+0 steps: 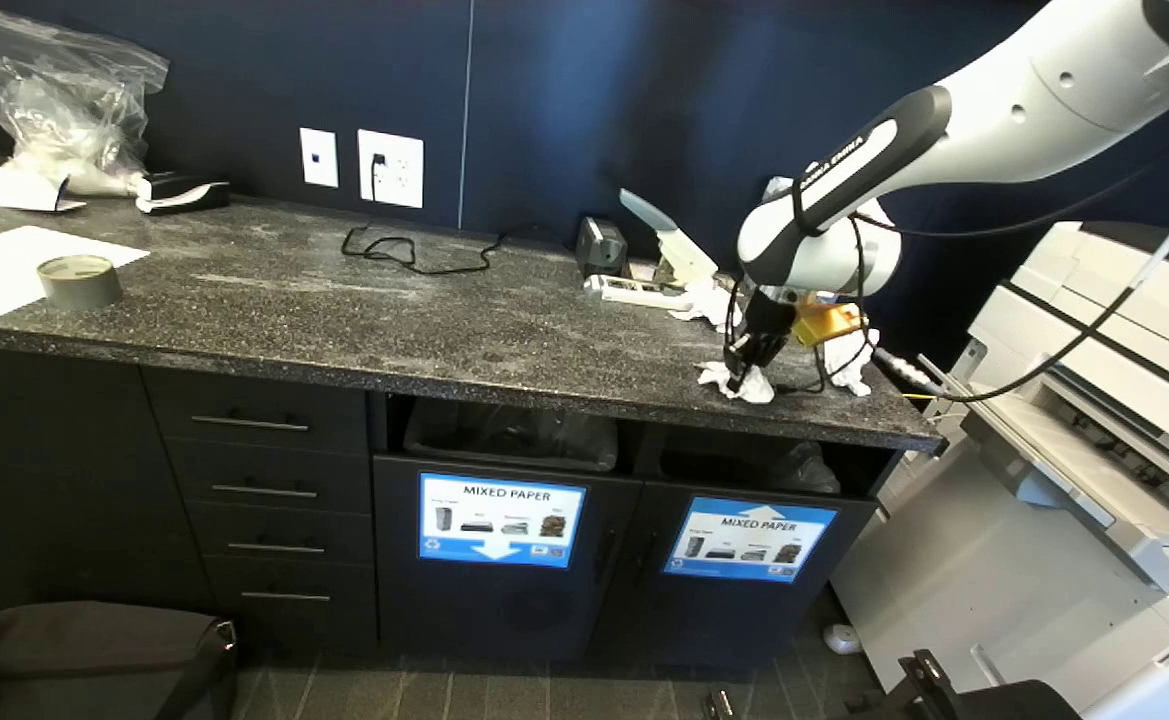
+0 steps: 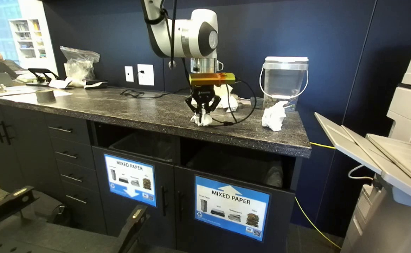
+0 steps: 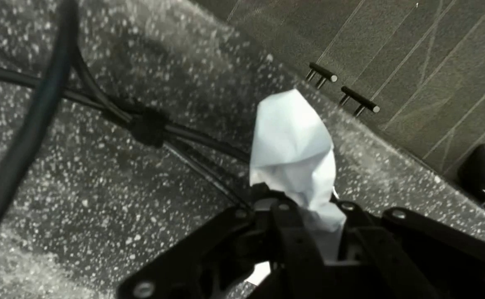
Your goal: Put the tissues in the rubbish bin.
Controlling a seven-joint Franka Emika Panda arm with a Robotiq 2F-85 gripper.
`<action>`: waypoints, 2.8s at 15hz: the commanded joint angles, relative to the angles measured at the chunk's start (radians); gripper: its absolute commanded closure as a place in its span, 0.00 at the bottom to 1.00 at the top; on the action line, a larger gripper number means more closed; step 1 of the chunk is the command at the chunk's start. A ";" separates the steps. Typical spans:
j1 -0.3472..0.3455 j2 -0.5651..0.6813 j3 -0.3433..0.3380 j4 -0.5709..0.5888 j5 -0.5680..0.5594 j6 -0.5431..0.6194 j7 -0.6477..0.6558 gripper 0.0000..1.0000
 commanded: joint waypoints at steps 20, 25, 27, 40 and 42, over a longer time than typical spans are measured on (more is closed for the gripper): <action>0.023 0.181 -0.073 -0.498 0.022 1.135 0.438 0.87; 0.063 0.349 -0.106 -0.358 0.044 1.345 0.463 0.87; 0.069 0.411 -0.110 -0.308 0.054 1.393 0.483 0.87; 0.062 0.716 -0.108 0.035 0.010 1.591 0.548 0.87; 0.062 0.735 -0.112 0.079 0.011 1.585 0.546 0.87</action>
